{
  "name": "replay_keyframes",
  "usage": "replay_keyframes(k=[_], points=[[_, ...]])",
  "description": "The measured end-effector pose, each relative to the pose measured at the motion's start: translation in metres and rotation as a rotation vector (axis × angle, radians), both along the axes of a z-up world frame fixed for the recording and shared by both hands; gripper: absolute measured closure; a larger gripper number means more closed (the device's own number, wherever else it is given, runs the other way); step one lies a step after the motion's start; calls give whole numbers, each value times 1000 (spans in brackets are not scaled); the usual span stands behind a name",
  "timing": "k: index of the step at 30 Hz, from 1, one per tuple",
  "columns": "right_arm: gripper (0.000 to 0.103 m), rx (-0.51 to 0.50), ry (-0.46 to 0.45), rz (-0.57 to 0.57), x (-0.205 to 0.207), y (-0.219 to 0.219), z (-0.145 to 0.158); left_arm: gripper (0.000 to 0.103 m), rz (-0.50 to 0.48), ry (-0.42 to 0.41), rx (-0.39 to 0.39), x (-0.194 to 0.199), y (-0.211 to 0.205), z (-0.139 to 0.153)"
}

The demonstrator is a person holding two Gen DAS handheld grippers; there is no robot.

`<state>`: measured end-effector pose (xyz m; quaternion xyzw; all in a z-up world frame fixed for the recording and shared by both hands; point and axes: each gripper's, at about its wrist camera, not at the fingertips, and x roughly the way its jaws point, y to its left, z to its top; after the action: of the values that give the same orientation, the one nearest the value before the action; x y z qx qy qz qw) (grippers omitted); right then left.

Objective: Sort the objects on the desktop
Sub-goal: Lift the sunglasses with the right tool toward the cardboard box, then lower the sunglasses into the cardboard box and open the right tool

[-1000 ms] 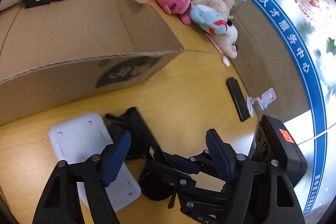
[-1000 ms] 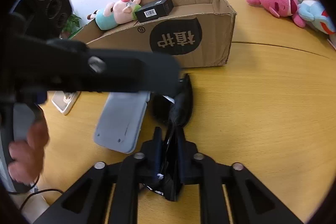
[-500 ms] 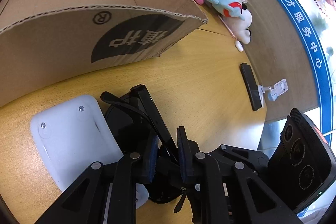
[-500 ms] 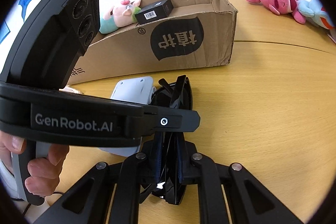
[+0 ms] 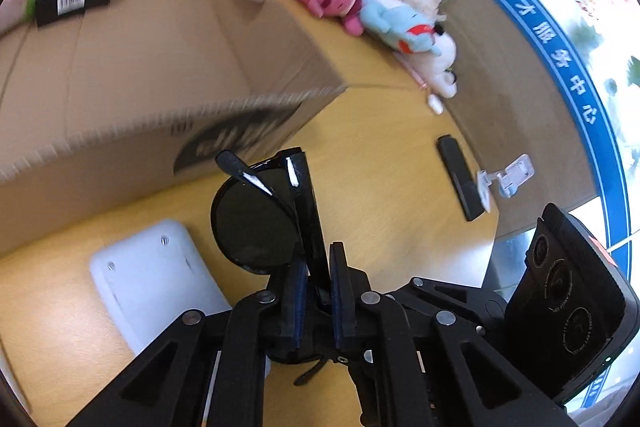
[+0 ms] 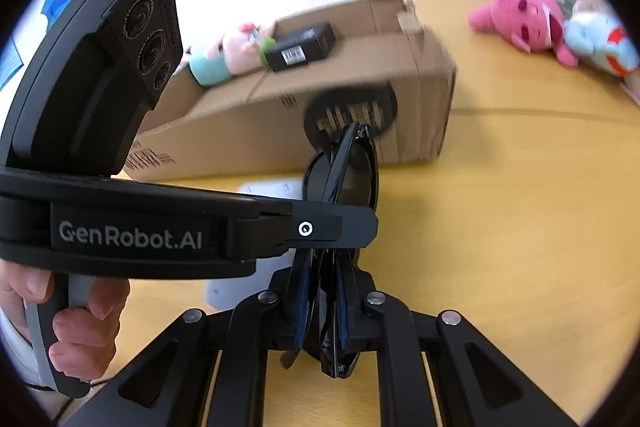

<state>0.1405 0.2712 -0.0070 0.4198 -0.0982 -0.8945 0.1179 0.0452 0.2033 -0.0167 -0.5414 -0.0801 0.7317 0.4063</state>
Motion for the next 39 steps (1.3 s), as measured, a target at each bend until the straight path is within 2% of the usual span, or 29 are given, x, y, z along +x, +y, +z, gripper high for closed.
replay_keyframes(k=[7, 12, 21, 27, 30, 33, 36, 39], points=[[92, 11, 128, 13, -1, -5, 44, 96, 9, 132, 31, -1, -10, 56], [92, 36, 235, 41, -20, -17, 84, 96, 33, 247, 48, -15, -26, 108], [92, 39, 439, 93, -77, -34, 173, 96, 76, 453, 53, -68, -46, 216], [92, 34, 507, 139, -121, -38, 220, 96, 109, 524, 60, -113, -54, 269], [92, 32, 508, 151, -149, -38, 234, 96, 121, 523, 57, -139, -54, 278], [92, 17, 480, 160, -178, -34, 235, 96, 125, 498, 51, -170, -52, 276], [92, 26, 438, 155, -208, -30, 224, 96, 125, 444, 47, -206, -47, 259], [92, 21, 366, 153, -243, -25, 200, 96, 124, 371, 33, -243, -42, 226]])
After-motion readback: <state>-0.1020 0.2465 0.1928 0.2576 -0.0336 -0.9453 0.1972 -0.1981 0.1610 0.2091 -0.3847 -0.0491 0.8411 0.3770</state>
